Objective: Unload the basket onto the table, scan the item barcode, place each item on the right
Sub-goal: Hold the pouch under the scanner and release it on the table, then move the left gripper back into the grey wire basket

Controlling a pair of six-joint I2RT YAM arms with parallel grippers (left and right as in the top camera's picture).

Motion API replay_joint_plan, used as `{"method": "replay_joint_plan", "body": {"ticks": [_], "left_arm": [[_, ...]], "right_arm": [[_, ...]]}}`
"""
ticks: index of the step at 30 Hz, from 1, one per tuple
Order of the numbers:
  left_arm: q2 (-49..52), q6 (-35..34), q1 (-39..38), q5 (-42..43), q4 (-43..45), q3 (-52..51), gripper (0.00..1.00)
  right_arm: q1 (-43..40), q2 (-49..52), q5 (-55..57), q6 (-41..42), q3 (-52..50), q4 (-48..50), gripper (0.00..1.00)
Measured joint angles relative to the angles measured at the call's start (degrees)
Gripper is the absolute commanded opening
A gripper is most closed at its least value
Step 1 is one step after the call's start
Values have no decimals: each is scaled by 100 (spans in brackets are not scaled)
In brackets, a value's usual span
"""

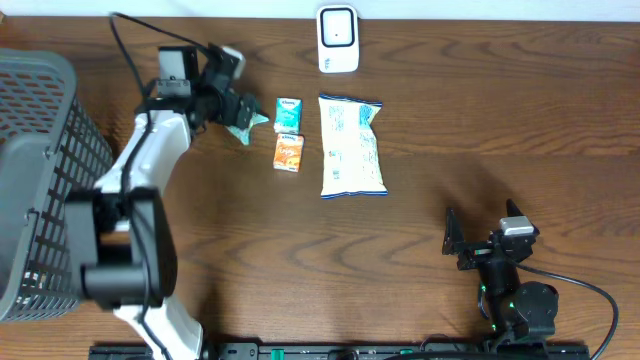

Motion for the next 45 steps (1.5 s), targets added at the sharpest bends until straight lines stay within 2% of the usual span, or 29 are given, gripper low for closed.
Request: {"method": "replay_joint_plan", "body": {"ticks": [5, 10, 16, 20, 26, 29, 34, 37, 45], "left_arm": [[-1279, -310, 2, -37, 125, 46, 98], [-2435, -407, 0, -435, 0, 146, 98], [-3106, -468, 11, -1751, -125, 149, 98], [-3279, -1097, 188, -2942, -68, 149, 98], [-3497, -2457, 1150, -3956, -498, 149, 98], [-3519, -3187, 1801, -4046, -739, 149, 98], [-3519, -4004, 2723, -4054, -787, 149, 98], [-3517, -4262, 3198, -4085, -901, 149, 98], [-3064, -4470, 4142, -4142, -1950, 149, 98]], "right_arm": [[0, 0, 0, 0, 0, 0, 99], [0, 0, 0, 0, 0, 0, 99], [0, 0, 0, 0, 0, 0, 99], [0, 0, -2, 0, 0, -2, 99], [0, 0, -2, 0, 0, -2, 99], [0, 0, -2, 0, 0, 0, 99], [0, 0, 0, 0, 0, 0, 99], [0, 0, 0, 0, 0, 0, 99], [0, 0, 0, 0, 0, 0, 99]]}}
